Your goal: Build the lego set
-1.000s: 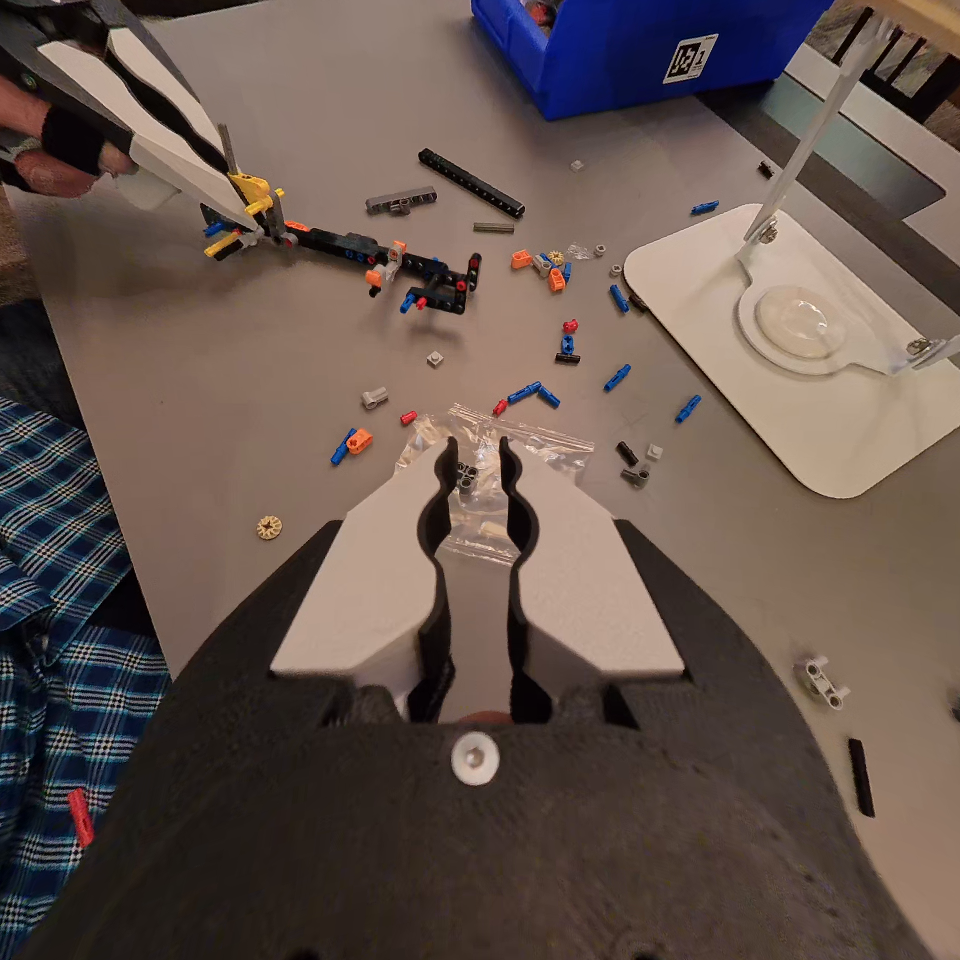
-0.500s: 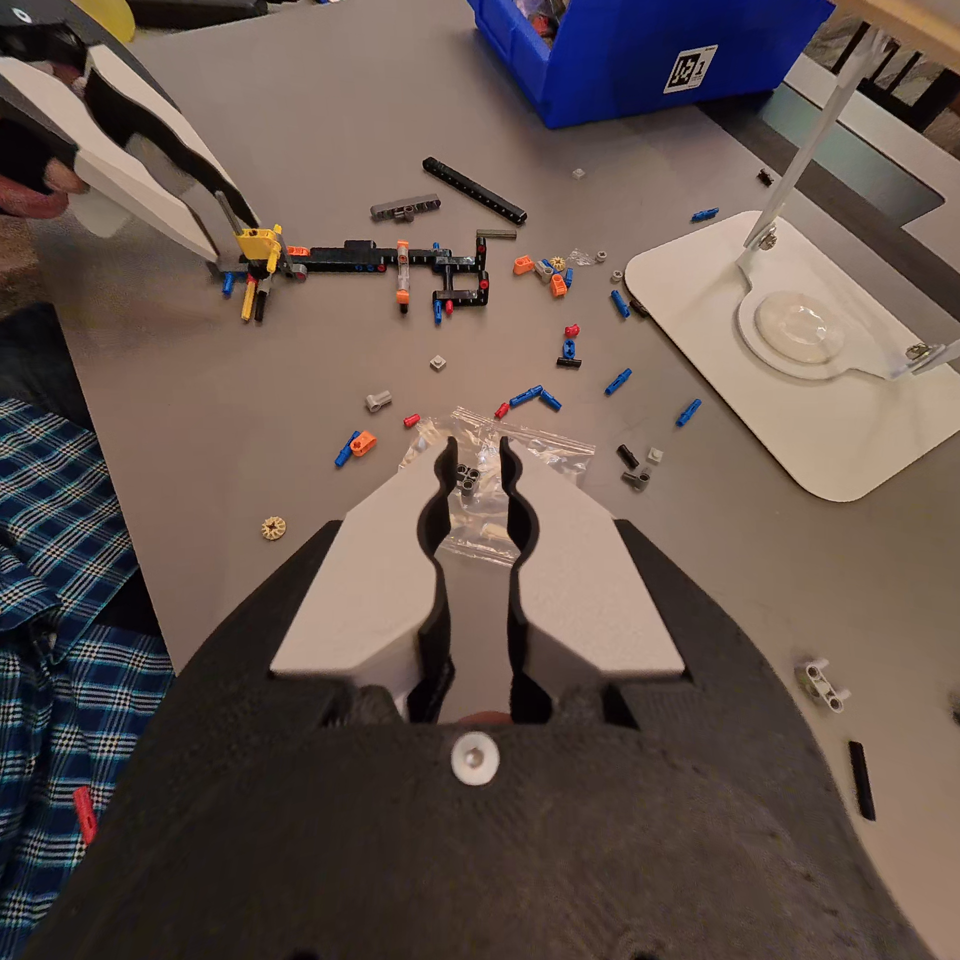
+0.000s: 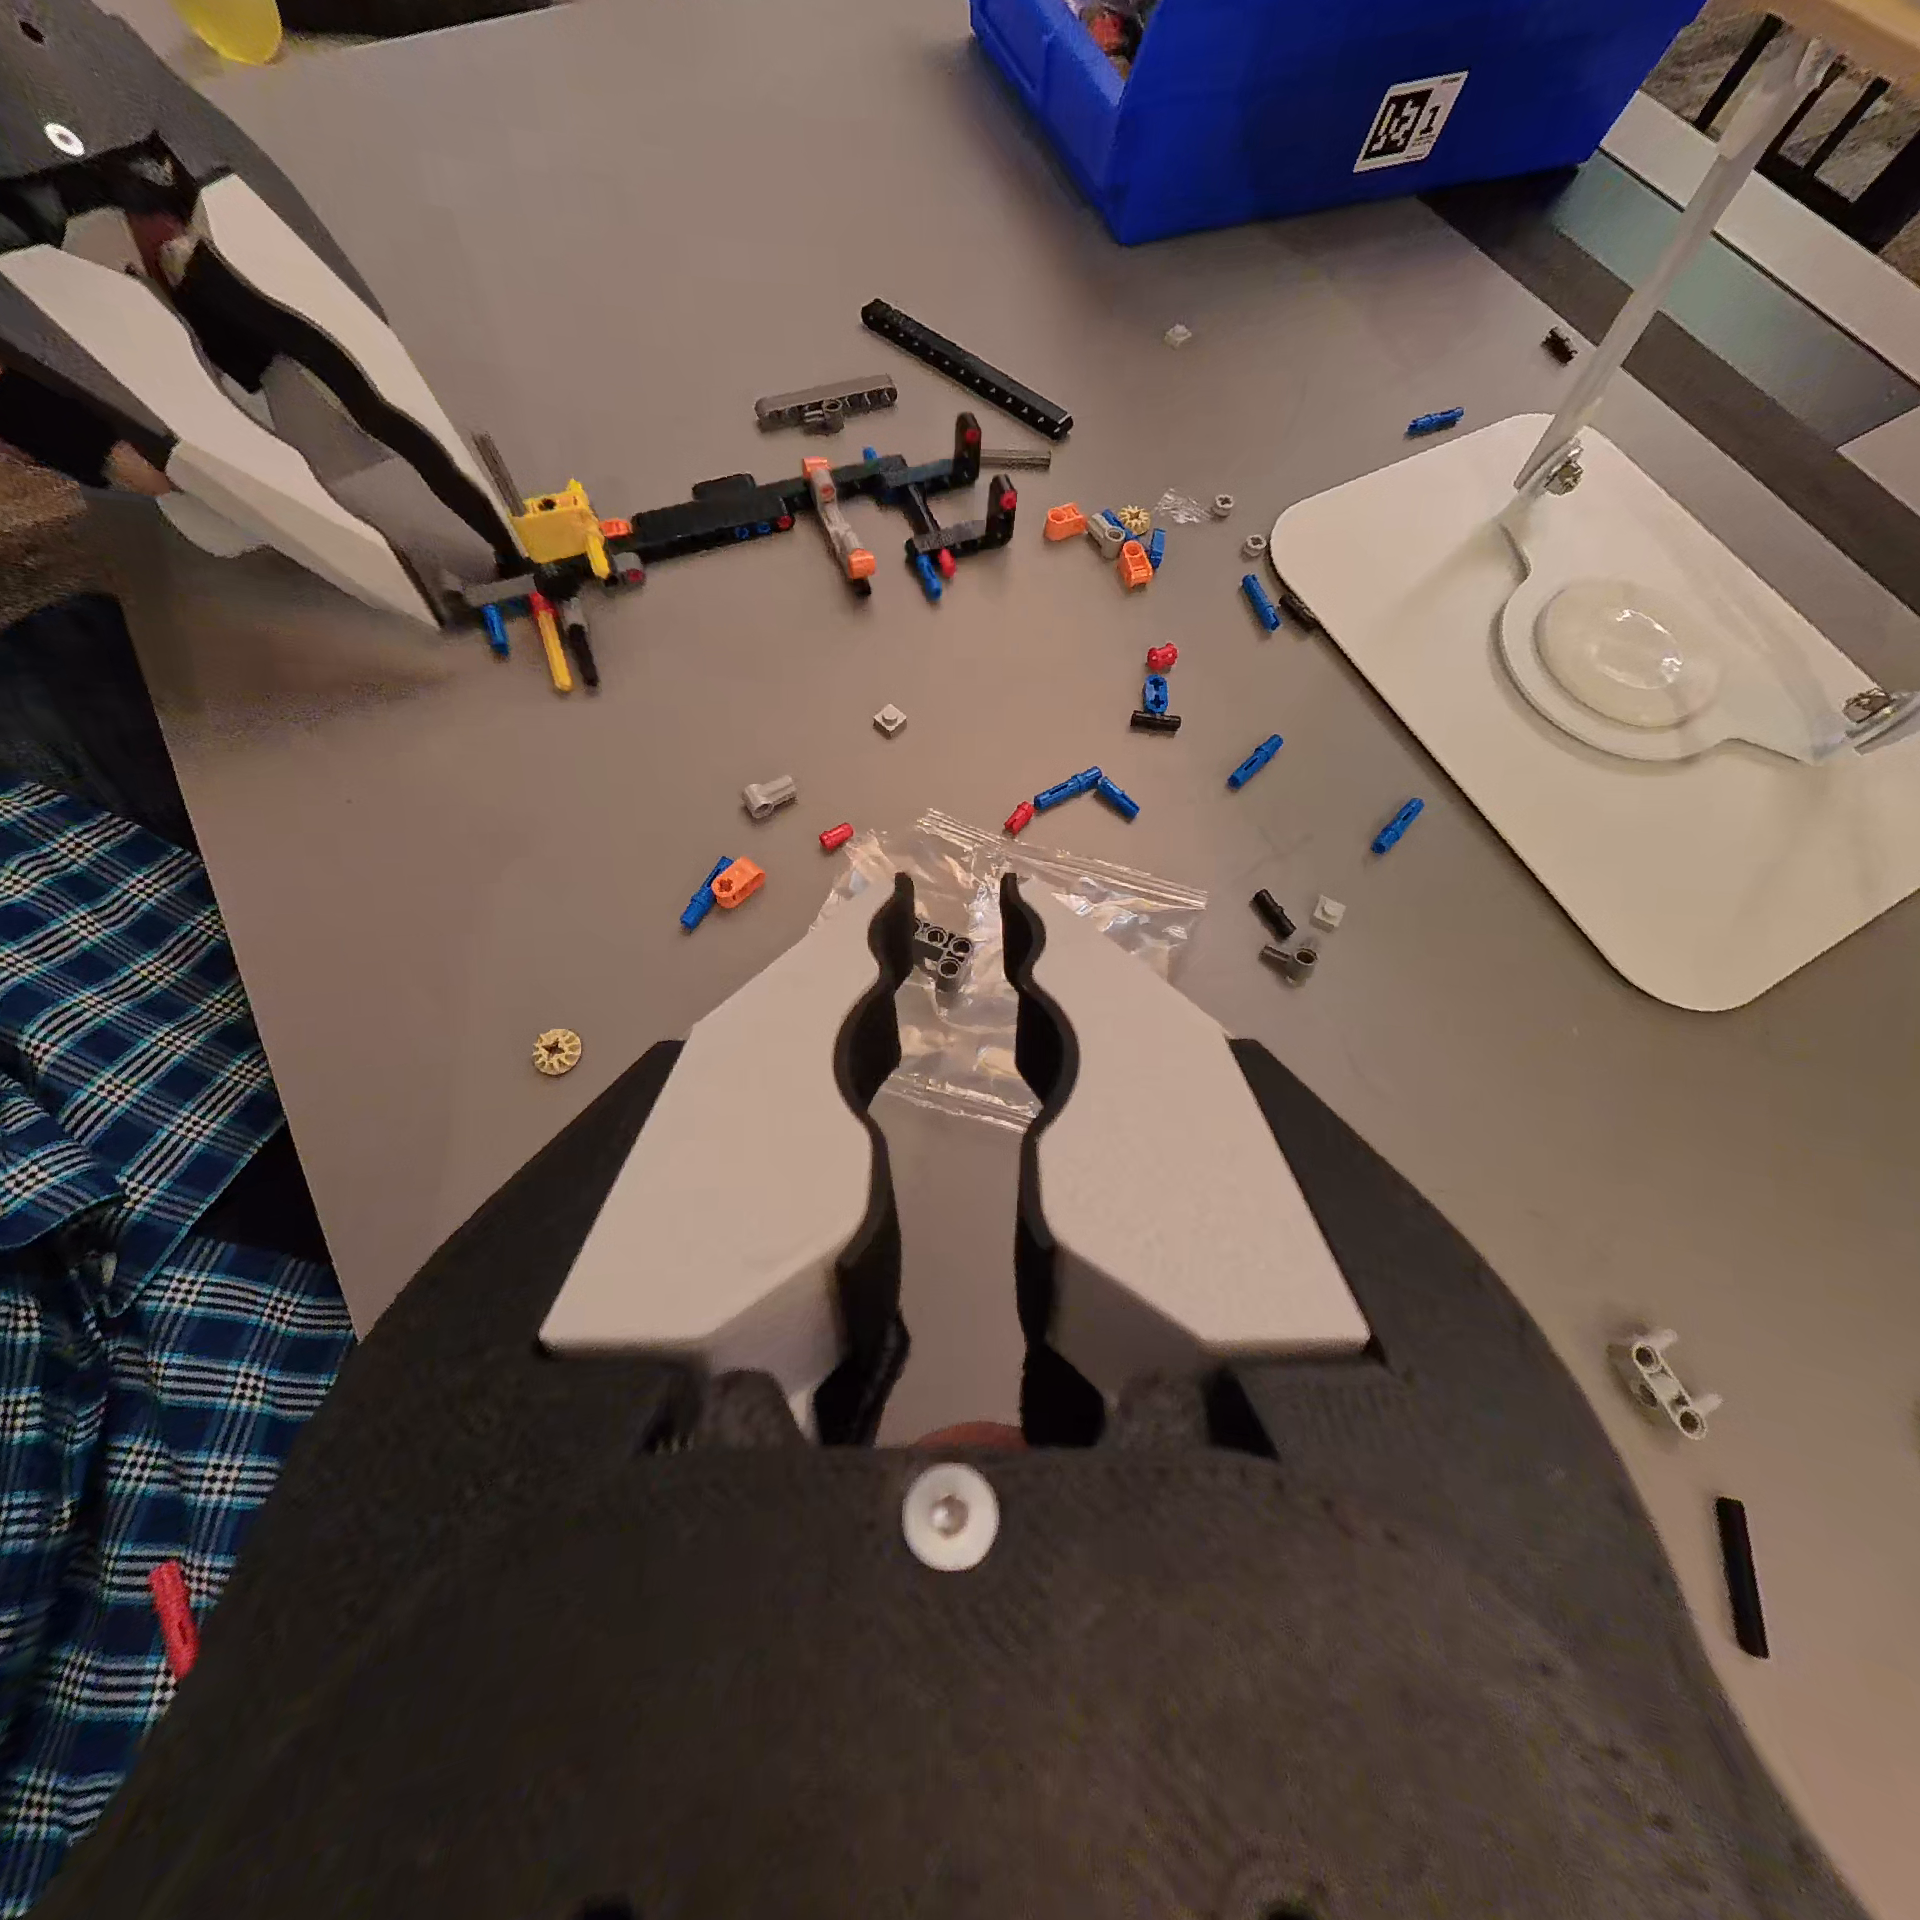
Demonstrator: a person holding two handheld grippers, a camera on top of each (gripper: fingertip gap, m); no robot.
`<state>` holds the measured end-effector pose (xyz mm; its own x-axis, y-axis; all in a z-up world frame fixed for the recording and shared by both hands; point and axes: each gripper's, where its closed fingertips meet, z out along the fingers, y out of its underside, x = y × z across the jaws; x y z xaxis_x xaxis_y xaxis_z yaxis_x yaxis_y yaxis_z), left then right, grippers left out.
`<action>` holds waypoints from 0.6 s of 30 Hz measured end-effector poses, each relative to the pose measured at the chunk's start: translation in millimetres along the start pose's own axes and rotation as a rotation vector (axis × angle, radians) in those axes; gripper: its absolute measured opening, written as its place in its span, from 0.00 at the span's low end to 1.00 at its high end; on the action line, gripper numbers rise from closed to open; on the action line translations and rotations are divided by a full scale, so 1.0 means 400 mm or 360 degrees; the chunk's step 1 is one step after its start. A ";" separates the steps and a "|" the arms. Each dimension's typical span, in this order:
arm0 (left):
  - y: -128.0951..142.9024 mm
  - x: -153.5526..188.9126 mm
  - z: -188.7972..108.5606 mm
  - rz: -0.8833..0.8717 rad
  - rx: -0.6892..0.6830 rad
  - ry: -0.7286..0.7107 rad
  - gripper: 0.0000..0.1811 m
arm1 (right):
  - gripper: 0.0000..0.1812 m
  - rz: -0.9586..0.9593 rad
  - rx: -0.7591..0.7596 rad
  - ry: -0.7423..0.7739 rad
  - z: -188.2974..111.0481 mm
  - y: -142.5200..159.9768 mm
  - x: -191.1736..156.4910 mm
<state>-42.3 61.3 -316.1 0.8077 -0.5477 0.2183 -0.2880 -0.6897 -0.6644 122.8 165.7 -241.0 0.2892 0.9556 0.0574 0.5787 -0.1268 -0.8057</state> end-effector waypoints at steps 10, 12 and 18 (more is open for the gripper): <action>-0.023 -0.064 -0.042 -0.0027 0.0109 -0.0097 0.43 | 0.10 0.0002 -0.0020 -0.0015 0.010 0.011 -0.002; -0.007 -0.070 -0.020 -0.0005 0.0028 -0.0117 0.51 | 0.10 0.0000 -0.0028 -0.0019 0.013 0.014 -0.004; -0.007 -0.065 0.016 0.0131 -0.0038 -0.0146 0.43 | 0.10 0.0011 -0.0037 -0.0020 0.016 0.020 -0.002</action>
<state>-59.2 80.6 -324.6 0.8243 -0.5578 0.0967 -0.3665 -0.6560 -0.6598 122.3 165.8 -251.3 0.2834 0.9580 0.0445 0.5944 -0.1391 -0.7921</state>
